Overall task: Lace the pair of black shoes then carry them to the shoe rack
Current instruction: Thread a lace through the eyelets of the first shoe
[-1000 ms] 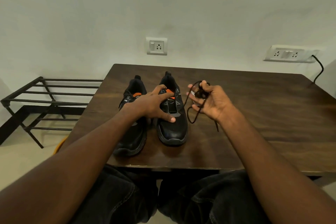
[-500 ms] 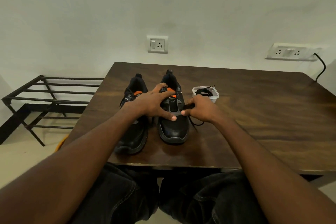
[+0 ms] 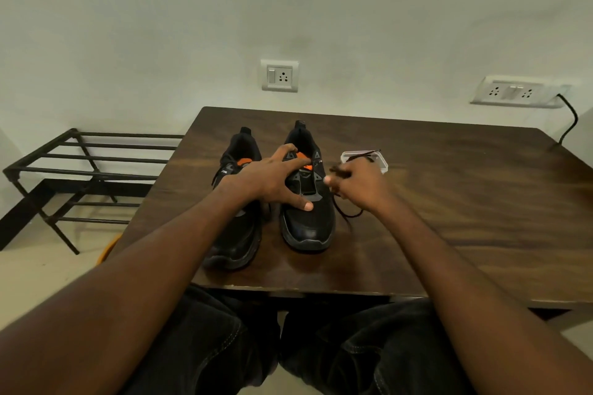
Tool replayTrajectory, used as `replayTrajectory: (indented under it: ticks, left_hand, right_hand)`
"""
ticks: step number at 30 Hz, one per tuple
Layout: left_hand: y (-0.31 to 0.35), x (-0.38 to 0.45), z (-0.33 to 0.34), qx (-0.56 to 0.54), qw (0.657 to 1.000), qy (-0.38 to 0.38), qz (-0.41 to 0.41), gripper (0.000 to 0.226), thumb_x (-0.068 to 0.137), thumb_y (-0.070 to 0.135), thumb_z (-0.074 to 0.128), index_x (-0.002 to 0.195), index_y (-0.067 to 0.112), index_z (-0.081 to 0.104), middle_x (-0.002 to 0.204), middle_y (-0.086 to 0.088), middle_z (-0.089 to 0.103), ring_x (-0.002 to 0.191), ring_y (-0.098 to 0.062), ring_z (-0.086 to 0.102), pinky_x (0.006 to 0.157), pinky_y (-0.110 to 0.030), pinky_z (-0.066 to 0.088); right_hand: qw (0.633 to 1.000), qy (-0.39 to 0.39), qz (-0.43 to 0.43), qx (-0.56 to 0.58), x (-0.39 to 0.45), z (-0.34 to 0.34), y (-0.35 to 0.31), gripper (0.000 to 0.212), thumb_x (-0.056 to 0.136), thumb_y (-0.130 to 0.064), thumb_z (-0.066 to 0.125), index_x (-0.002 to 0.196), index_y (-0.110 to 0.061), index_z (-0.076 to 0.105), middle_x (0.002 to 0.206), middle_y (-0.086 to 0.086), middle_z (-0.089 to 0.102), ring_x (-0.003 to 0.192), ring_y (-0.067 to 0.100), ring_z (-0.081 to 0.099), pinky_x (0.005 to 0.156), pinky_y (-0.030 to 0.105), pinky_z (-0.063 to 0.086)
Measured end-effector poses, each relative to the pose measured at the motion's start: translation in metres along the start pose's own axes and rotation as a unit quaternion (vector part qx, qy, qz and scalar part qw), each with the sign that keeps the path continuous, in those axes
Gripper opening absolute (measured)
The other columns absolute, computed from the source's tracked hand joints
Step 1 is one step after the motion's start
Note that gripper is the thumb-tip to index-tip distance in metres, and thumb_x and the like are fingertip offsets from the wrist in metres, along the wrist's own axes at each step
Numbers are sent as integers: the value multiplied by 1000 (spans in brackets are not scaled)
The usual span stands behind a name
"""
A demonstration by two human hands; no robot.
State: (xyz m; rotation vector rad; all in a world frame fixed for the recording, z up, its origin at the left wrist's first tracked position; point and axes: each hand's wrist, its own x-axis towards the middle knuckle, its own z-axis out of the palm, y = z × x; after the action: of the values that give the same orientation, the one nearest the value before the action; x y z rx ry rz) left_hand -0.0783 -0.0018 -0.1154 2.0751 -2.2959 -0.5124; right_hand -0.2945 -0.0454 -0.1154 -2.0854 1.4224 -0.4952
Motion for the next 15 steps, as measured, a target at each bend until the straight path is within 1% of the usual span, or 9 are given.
replayTrajectory:
  ticks: [2,3,5,8,10,11,12,13,15]
  left_hand:
    - [0,0,1,4,1000,3,-2,113,72,80,72,161,48,12,169,14,-10,153,-34,26,114,-57,39]
    - [0,0,1,5,1000,3,-2,113,71,80,72,161,48,12,169,14,-10,153,-34,26,114,-57,40]
    - [1,0,1,8,1000,3,0,113,71,80,72,161,48,12,169,15,-10,153,-34,26,114,-57,40]
    - [0,0,1,10,1000,1,4,113,71,80,73,160,49,11,169,16,-10,154,-34,25,114,-59,40]
    - [0,0,1,6,1000,1,8,112,71,78,74,160,50,12,169,15,-10,154,-34,24,114,-60,39]
    - [1,-1,0,2,1000,2,8,111,72,78,74,160,50,13,169,14,-9,154,-35,24,115,-59,38]
    - [0,-1,0,-1,1000,2,7,111,72,77,74,160,49,13,169,13,-9,154,-35,25,115,-59,38]
    - [1,-1,-1,-4,1000,2,5,111,72,76,75,160,49,13,169,12,-8,153,-35,25,115,-59,38]
    - [0,-2,-2,-9,1000,0,1,111,72,75,76,160,49,14,169,12,-8,153,-35,26,115,-58,39]
  right_hand:
    - [996,-41,-15,-82,0,3,-8,12,95,-30,76,87,-22,71,74,-5,66,71,7,61,61,27,46]
    - [994,-50,-11,-92,1,4,-10,13,94,-29,77,86,-22,70,75,-5,67,73,8,62,63,27,47]
    - [993,-66,-4,-96,4,3,-10,13,94,-28,77,90,-16,72,83,0,72,83,15,68,75,33,55]
    - [993,-89,12,-72,6,1,-8,12,97,-24,72,97,-13,75,90,4,73,89,19,68,81,39,56]
    - [992,-107,63,18,6,5,-6,14,102,-22,65,99,-10,73,89,5,71,86,18,65,78,37,53]
    - [983,-113,115,88,5,7,-5,17,105,-20,60,97,-10,71,84,4,66,80,17,60,74,35,52]
    - [963,-116,173,172,7,10,-4,21,107,-18,54,93,-11,68,78,2,60,72,15,54,70,32,51]
    - [931,-118,226,260,7,11,-2,26,108,-15,48,88,-14,64,73,1,54,65,12,48,67,30,51]
    - [857,-125,289,409,10,11,3,35,107,-6,41,78,-16,58,68,0,50,58,9,41,68,31,53]
